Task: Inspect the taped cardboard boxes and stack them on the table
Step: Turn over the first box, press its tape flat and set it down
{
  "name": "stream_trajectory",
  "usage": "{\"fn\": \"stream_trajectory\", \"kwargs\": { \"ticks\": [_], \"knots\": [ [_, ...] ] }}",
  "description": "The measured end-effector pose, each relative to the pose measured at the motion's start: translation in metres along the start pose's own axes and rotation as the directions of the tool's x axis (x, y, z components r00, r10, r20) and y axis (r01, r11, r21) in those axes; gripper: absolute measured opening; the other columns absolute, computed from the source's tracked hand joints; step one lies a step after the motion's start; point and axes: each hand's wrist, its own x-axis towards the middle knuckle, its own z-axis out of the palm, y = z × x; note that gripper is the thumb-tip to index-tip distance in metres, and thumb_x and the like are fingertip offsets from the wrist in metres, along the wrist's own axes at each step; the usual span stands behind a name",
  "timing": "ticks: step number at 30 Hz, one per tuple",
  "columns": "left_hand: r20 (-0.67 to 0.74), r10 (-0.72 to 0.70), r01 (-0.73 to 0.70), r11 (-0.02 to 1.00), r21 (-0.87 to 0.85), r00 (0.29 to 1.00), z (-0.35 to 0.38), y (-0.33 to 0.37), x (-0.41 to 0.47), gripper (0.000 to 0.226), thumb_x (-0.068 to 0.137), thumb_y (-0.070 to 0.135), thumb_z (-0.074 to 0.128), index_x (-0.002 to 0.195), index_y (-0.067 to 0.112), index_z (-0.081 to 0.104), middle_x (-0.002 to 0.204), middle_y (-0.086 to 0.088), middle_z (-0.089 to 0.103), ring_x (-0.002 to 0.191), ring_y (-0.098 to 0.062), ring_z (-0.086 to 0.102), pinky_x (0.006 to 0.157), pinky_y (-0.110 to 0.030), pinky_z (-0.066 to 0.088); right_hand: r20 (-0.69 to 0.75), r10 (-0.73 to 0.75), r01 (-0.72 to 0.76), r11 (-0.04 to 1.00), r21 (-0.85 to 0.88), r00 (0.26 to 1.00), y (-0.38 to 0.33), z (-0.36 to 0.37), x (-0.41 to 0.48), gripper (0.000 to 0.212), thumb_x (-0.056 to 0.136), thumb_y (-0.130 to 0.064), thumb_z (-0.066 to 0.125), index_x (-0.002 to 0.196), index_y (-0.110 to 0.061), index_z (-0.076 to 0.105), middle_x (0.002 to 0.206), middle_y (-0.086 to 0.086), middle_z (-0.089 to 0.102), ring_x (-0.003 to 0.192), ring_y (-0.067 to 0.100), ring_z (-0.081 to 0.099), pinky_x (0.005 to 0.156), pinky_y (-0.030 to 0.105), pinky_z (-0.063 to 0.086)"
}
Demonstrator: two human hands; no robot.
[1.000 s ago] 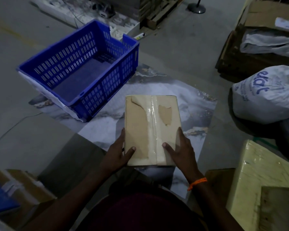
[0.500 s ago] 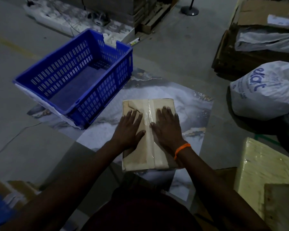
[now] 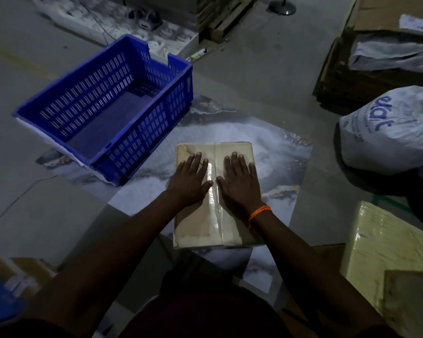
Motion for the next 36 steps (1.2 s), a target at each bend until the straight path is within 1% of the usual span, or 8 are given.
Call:
{"fn": "stream_trajectory", "kwargs": {
  "ticks": [4,8,12,19,28,32,34,36],
  "knots": [
    [-0.014,-0.015,0.015,1.0,-0.003,1.0,-0.001,0.008,-0.014,0.076,0.105,0.056,0.029,0.162,0.014,0.003,0.169,-0.014,-0.009,0.156,-0.031,-0.006,0.124,-0.05,0.003,0.013,-0.028,0.027,0.999,0.04,1.0,0.005,-0.007,-0.006,0.079,0.1,-0.058,0.013,0.165,-0.014,0.017,0.173,0.011,0.011,0.161,0.027,0.005,0.128,0.048,0.002],
    [0.018,0.021,-0.019,0.994,-0.105,1.0,0.008,0.023,-0.063,0.075,0.105,0.055,0.029,0.162,0.013,0.005,0.169,-0.011,-0.009,0.156,-0.027,-0.008,0.124,-0.048,-0.003,-0.012,-0.095,0.095,0.993,0.076,0.995,0.001,-0.006,-0.054,0.066,0.109,-0.047,0.031,0.163,-0.01,0.022,0.171,0.012,0.018,0.159,0.027,0.013,0.127,0.044,0.003],
    [-0.029,0.082,-0.084,0.992,-0.096,0.996,0.032,0.024,-0.108,0.078,0.1,0.061,0.017,0.161,0.012,0.018,0.169,-0.012,0.006,0.156,-0.027,0.007,0.126,-0.048,0.007,-0.088,-0.13,0.133,0.991,0.025,0.988,-0.003,0.008,-0.113,0.063,0.107,-0.042,0.04,0.159,-0.007,0.034,0.166,0.014,0.032,0.156,0.028,0.027,0.124,0.046,0.014],
    [-0.286,0.159,-0.161,0.987,0.015,0.945,0.058,0.031,-0.128,0.062,0.107,0.042,0.03,0.154,0.003,0.036,0.163,-0.02,0.028,0.152,-0.033,0.027,0.122,-0.053,0.022,-0.094,-0.108,0.109,0.994,0.006,0.99,-0.004,0.016,-0.145,0.064,0.108,-0.042,0.03,0.162,-0.01,0.028,0.17,0.009,0.022,0.159,0.023,0.015,0.128,0.045,0.013],
    [-0.25,0.135,-0.151,0.987,-0.047,0.959,0.059,0.03,-0.129,0.07,0.107,0.054,0.024,0.157,0.006,0.03,0.166,-0.015,0.021,0.155,-0.029,0.019,0.122,-0.054,0.022,-0.049,-0.098,0.1,0.994,0.048,0.994,-0.004,0.01,-0.142,0.065,0.106,-0.045,0.032,0.161,-0.01,0.031,0.169,0.008,0.023,0.158,0.023,0.016,0.126,0.051,0.024],
    [-0.243,0.119,-0.149,0.983,-0.111,0.963,0.057,0.029,-0.13,0.077,0.104,0.063,0.025,0.157,0.009,0.033,0.166,-0.01,0.024,0.155,-0.024,0.02,0.124,-0.053,0.018,-0.086,0.143,-0.115,0.956,0.269,0.986,0.001,0.005,-0.147,0.077,0.102,-0.052,0.051,0.161,-0.008,0.028,0.17,0.012,0.024,0.157,0.025,0.021,0.127,0.045,0.022],
    [-0.255,0.095,-0.144,0.973,-0.182,0.962,0.056,0.032,-0.126,0.077,0.103,0.064,0.026,0.154,0.008,0.039,0.164,-0.01,0.03,0.154,-0.024,0.024,0.123,-0.054,0.018,-0.026,0.367,-0.309,0.817,0.487,0.93,0.002,-0.004,-0.15,0.085,0.098,-0.046,0.064,0.162,-0.007,0.024,0.168,0.014,0.028,0.154,0.025,0.028,0.125,0.039,0.027],
    [-0.263,0.107,-0.165,0.964,-0.208,0.959,0.055,0.035,-0.119,0.076,0.103,0.064,0.029,0.152,0.008,0.044,0.162,-0.01,0.035,0.153,-0.023,0.027,0.122,-0.056,0.019,0.076,0.51,-0.43,0.626,0.65,0.857,0.007,-0.016,-0.148,0.076,0.095,-0.04,0.072,0.155,-0.007,0.04,0.154,0.015,0.051,0.138,0.026,0.05,0.109,0.029,0.042]
  ]
}}
